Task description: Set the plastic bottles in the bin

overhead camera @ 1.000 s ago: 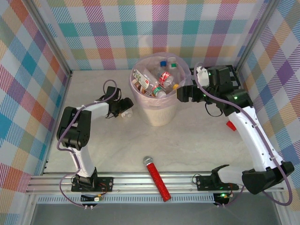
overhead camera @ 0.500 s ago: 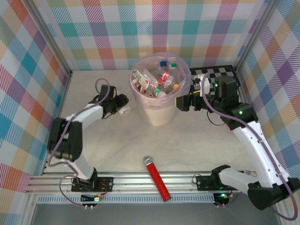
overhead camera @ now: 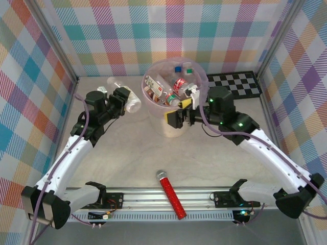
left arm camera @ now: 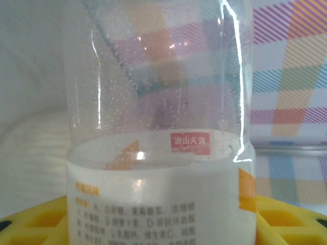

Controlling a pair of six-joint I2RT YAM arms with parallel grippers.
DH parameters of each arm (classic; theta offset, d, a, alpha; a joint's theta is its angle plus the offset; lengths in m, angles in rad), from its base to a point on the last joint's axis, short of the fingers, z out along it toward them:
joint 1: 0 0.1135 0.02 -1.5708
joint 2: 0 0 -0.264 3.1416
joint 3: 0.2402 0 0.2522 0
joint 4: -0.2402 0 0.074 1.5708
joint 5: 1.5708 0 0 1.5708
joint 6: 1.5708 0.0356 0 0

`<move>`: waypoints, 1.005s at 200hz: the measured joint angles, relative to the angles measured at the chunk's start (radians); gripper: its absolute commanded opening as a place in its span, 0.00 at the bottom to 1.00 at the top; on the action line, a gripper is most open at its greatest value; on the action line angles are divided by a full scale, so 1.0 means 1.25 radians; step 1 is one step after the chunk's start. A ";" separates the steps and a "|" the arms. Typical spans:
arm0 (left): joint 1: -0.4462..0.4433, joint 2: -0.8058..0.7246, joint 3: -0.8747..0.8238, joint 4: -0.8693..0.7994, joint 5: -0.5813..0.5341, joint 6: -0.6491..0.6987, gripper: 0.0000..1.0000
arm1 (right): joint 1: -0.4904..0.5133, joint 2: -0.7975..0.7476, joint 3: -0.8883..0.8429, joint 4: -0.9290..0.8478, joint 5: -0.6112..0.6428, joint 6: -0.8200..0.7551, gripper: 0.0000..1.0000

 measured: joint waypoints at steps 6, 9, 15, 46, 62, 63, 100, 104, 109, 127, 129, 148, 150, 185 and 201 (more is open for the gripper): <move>-0.010 -0.009 0.000 -0.001 0.000 -0.022 0.43 | 0.016 0.022 0.014 0.008 0.012 0.006 0.99; -0.015 -0.016 0.000 -0.001 -0.001 -0.033 0.43 | 0.026 0.037 0.023 0.014 0.016 0.007 0.99; -0.025 -0.026 0.000 -0.002 -0.001 -0.052 0.43 | 0.041 0.060 0.041 0.023 0.022 0.010 0.99; -0.065 -0.080 0.011 -0.001 -0.032 -0.121 0.42 | 0.081 0.168 0.129 0.052 0.038 0.021 1.00; -0.081 -0.093 0.018 0.003 -0.049 -0.139 0.42 | 0.081 0.208 0.162 0.070 0.039 0.031 0.99; -0.082 -0.094 0.018 0.003 -0.050 -0.139 0.42 | 0.081 0.211 0.165 0.071 0.038 0.031 0.99; -0.103 -0.094 0.022 0.005 -0.100 -0.157 0.42 | 0.087 0.279 0.227 0.083 0.016 0.043 0.99; -0.103 -0.093 0.022 0.005 -0.106 -0.159 0.42 | 0.089 0.283 0.231 0.083 0.013 0.044 0.99; -0.103 -0.092 0.023 0.005 -0.110 -0.161 0.42 | 0.090 0.287 0.236 0.083 0.012 0.045 0.99; -0.108 -0.083 0.028 0.007 -0.116 -0.162 0.43 | 0.098 0.301 0.245 0.091 0.003 0.052 0.99; -0.109 -0.081 0.029 0.007 -0.116 -0.162 0.43 | 0.099 0.302 0.245 0.092 0.002 0.054 0.99; -0.115 -0.068 0.034 0.009 -0.119 -0.162 0.42 | 0.110 0.310 0.245 0.094 -0.007 0.058 0.99; -0.115 -0.066 0.035 0.009 -0.120 -0.162 0.42 | 0.111 0.310 0.245 0.094 -0.008 0.058 0.99; -0.117 -0.038 0.045 0.032 -0.122 -0.163 0.43 | 0.114 0.314 0.251 0.096 -0.001 0.060 0.93; -0.122 -0.032 0.046 0.043 -0.128 -0.163 0.43 | 0.113 0.326 0.263 0.096 0.016 0.069 0.84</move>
